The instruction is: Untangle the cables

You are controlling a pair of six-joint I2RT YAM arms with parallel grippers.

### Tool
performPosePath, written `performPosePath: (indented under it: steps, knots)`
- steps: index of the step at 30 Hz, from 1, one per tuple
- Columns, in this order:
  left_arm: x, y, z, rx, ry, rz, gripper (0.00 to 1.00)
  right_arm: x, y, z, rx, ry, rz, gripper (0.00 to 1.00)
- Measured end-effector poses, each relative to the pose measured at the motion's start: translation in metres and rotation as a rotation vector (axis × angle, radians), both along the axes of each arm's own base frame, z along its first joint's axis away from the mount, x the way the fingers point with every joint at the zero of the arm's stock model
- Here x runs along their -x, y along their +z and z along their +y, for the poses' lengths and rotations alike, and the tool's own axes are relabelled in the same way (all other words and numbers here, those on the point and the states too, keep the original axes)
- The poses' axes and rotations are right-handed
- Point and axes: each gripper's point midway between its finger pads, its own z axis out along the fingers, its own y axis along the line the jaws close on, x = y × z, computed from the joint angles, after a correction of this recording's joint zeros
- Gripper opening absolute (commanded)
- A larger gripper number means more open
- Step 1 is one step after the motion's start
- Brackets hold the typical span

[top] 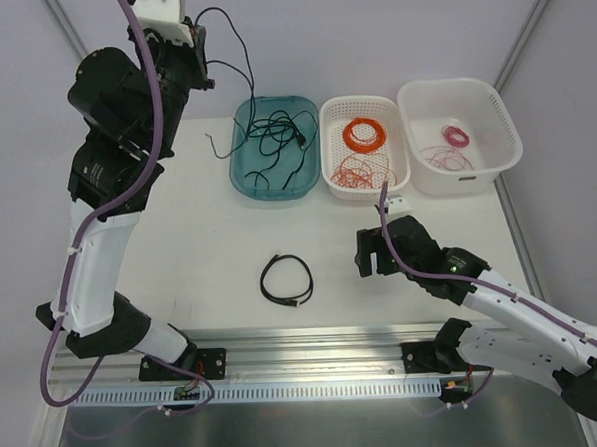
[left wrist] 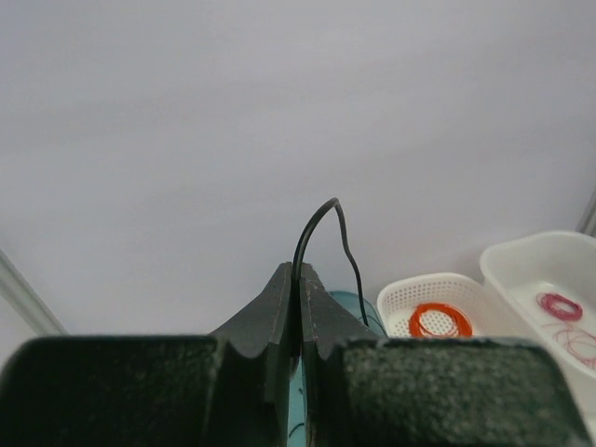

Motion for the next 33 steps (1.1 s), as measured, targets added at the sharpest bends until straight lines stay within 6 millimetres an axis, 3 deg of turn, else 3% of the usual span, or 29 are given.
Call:
performPosePath:
  steps: [5,10,15,20,22,25,29,33]
  knots:
    - [-0.033,0.000,0.006,0.015,0.046,-0.025,0.00,0.000,0.000,0.000,0.001,-0.001,-0.001,0.86]
    - [-0.079,-0.022,0.000,0.023,0.060,0.010,0.00,0.001,0.000,-0.002,0.003,-0.001,0.001,0.86]
    - [-0.120,-0.062,-0.007,0.041,0.050,0.098,0.00,0.003,0.000,-0.003,0.007,-0.001,0.004,0.86]
    - [-0.160,-0.114,-0.008,0.074,0.057,0.205,0.00,0.005,-0.002,-0.006,0.017,0.000,0.010,0.86]
    - [-0.178,-0.141,-0.006,0.086,0.071,0.258,0.00,0.005,-0.002,-0.007,0.023,-0.001,0.013,0.86]
    - [-0.212,-0.206,-0.003,0.103,0.095,0.383,0.01,0.006,-0.002,-0.009,0.025,-0.002,0.012,0.86]
    - [-0.247,-0.324,-0.008,0.101,0.100,0.608,0.07,0.008,-0.002,-0.012,0.031,-0.004,0.014,0.86]
    - [-0.251,-0.439,-0.020,0.085,0.075,0.842,0.12,0.009,-0.004,-0.013,0.039,-0.005,0.021,0.86]
